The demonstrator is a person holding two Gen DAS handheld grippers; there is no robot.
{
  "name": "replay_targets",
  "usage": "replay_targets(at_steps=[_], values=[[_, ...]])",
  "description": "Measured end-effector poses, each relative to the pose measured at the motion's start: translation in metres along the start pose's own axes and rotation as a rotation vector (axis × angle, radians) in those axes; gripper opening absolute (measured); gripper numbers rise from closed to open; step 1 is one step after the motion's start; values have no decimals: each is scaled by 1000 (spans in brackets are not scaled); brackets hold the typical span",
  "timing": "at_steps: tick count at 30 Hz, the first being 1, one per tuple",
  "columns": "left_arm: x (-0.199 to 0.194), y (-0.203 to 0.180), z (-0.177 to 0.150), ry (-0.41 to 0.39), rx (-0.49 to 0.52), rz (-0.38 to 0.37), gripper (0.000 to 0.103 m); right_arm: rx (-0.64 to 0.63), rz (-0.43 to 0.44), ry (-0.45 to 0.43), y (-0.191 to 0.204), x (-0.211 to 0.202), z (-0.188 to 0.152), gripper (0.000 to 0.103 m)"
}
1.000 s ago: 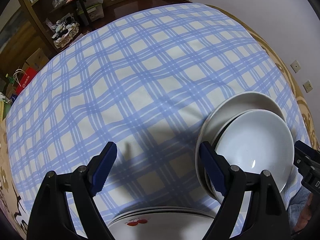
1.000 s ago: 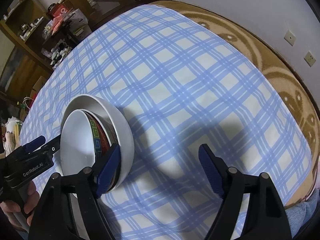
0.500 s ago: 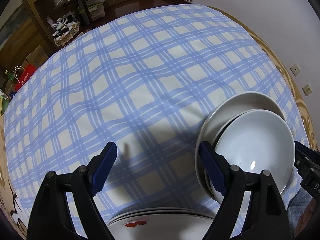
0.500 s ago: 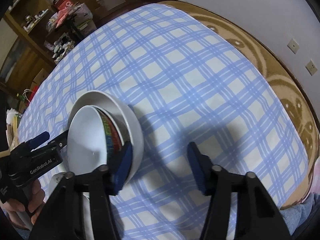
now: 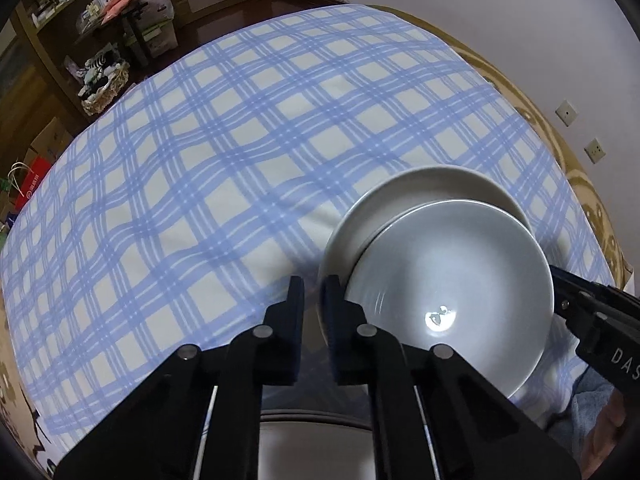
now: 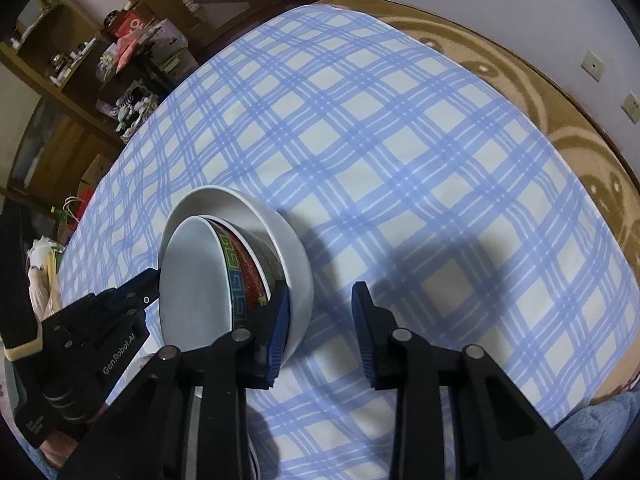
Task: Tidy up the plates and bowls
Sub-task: 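Grasp the large white bowl rim with the left gripper while the right gripper grasps it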
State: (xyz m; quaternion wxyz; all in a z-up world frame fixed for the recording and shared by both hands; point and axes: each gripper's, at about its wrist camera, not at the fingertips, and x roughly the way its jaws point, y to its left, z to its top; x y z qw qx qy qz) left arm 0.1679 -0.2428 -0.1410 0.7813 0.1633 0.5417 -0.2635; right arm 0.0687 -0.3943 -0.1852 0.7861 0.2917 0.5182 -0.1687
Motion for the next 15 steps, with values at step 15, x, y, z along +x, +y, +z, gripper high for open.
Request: replay_targets(at_steps=[15], values=[[1,11,-2,-7,-57,-94,5,30,20,3,6,3,0,12]])
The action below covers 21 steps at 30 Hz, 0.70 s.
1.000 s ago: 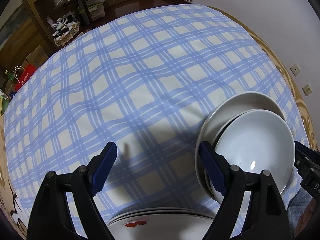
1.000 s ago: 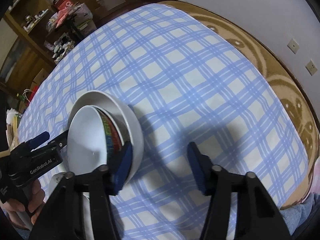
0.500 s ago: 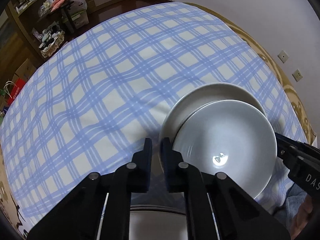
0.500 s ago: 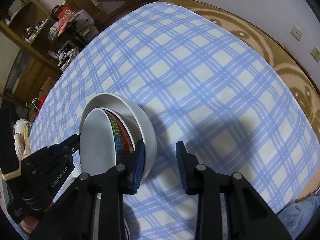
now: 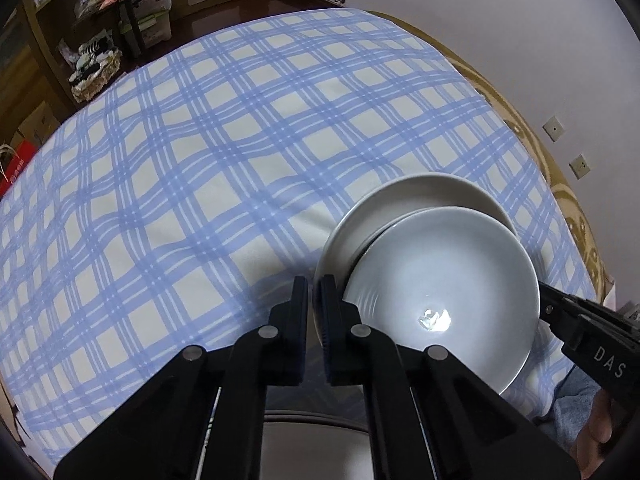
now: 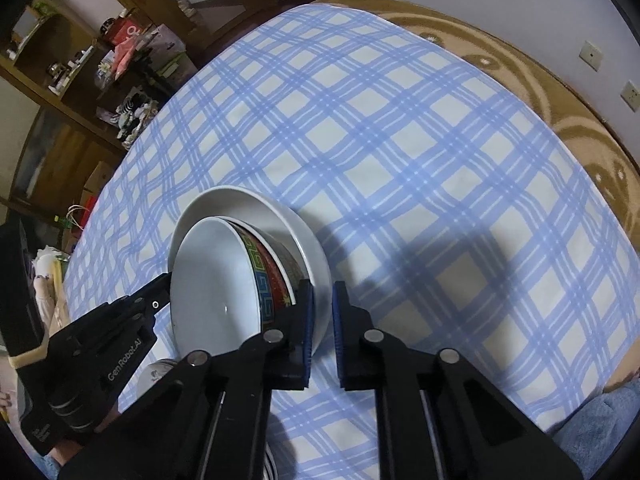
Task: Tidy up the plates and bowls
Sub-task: 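Grasp the large white bowl rim with the left gripper while the right gripper grasps it, then lift the nested bowl stack with both grippers and carry it over the cherry plate stack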
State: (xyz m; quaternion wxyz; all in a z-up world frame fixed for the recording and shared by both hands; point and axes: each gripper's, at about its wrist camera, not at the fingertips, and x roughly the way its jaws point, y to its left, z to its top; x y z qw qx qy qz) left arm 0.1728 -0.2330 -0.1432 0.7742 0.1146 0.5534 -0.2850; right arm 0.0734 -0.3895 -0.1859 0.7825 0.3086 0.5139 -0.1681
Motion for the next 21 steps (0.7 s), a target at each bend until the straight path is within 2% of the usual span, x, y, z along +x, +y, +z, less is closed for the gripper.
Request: replay_targets(at_steps=[11,21], values=[[-1,2,2,3,-10,-21,5,21,20,-1,-8,2,2,12],[3,1,12,61,-16,-29,6,31,33,3,-11,3,3,12]])
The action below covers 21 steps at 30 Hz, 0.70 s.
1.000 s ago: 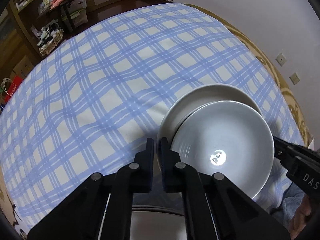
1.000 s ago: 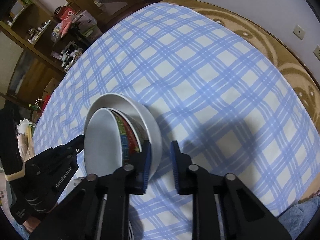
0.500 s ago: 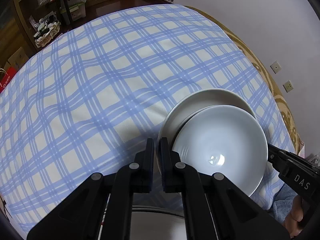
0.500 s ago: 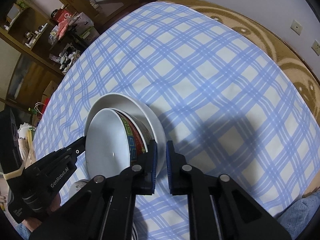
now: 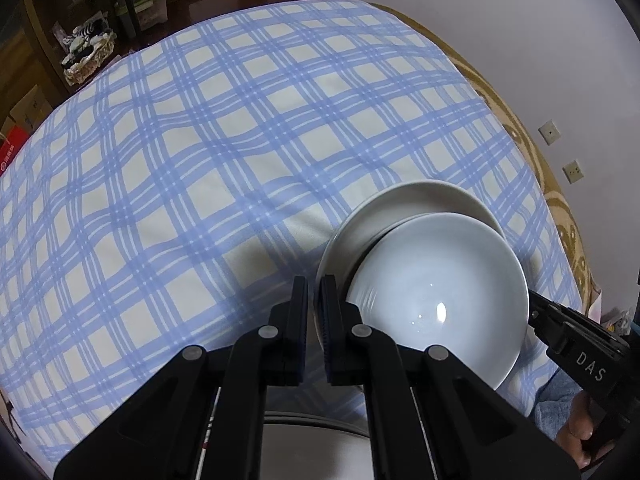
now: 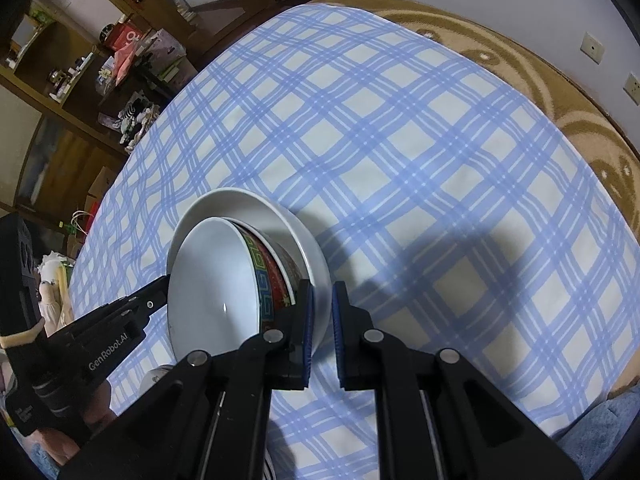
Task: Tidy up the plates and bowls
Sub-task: 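Lift the nested bowl stack with both grippers and carry it over the cherry plate stack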
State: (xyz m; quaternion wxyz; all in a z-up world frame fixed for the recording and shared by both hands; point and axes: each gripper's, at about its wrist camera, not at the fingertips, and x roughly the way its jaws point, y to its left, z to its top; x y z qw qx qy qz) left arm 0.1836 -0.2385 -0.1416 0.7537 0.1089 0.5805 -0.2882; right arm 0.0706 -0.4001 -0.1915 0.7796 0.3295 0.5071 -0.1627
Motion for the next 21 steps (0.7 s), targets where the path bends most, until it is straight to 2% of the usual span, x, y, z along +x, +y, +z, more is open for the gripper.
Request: replay_targets(at_steps=[12,21], values=[[1,-6,3,15,35,38,8,24,24,18,-6,2,2,12],[0,0,-2,-17,-5,5,8,11,-9,8,0,4,1,12]])
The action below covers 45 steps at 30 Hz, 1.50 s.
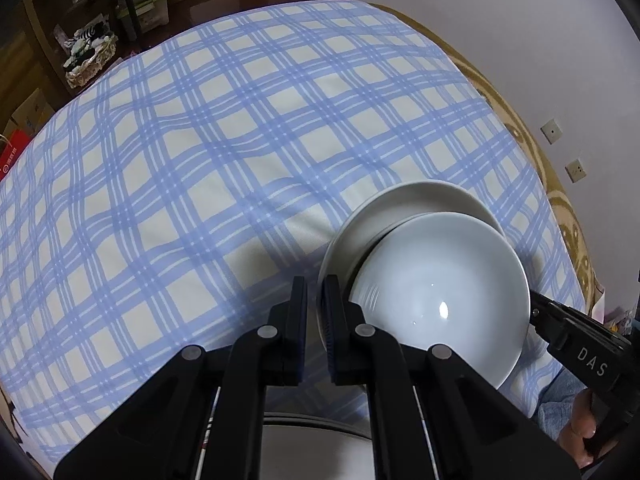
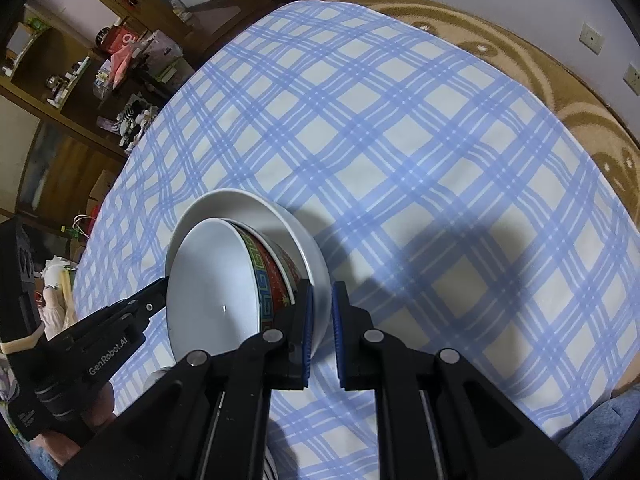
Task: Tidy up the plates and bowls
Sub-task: 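Lift the nested bowl stack with both grippers and carry it over the cherry plate stack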
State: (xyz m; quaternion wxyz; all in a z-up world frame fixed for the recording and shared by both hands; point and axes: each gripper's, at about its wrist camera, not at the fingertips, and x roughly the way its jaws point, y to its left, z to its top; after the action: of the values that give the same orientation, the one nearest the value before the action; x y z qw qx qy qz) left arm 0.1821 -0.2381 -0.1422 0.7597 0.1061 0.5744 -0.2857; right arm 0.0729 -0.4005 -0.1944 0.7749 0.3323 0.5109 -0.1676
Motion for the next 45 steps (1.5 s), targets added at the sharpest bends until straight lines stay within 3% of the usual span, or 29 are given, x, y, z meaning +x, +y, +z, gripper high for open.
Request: replay_targets(at_steps=[15,22,45], values=[[-3,-6,-8,-68,7,7,3,-4,-19,-16,1,1,-1,9],[-9,-5,-14,-114,-59,-9,3,-41,-60,-29,7,-1,-4,8],[-12,-2,-10,-66,-13,-18,3,-57,-43,6,9,-11,3,7]])
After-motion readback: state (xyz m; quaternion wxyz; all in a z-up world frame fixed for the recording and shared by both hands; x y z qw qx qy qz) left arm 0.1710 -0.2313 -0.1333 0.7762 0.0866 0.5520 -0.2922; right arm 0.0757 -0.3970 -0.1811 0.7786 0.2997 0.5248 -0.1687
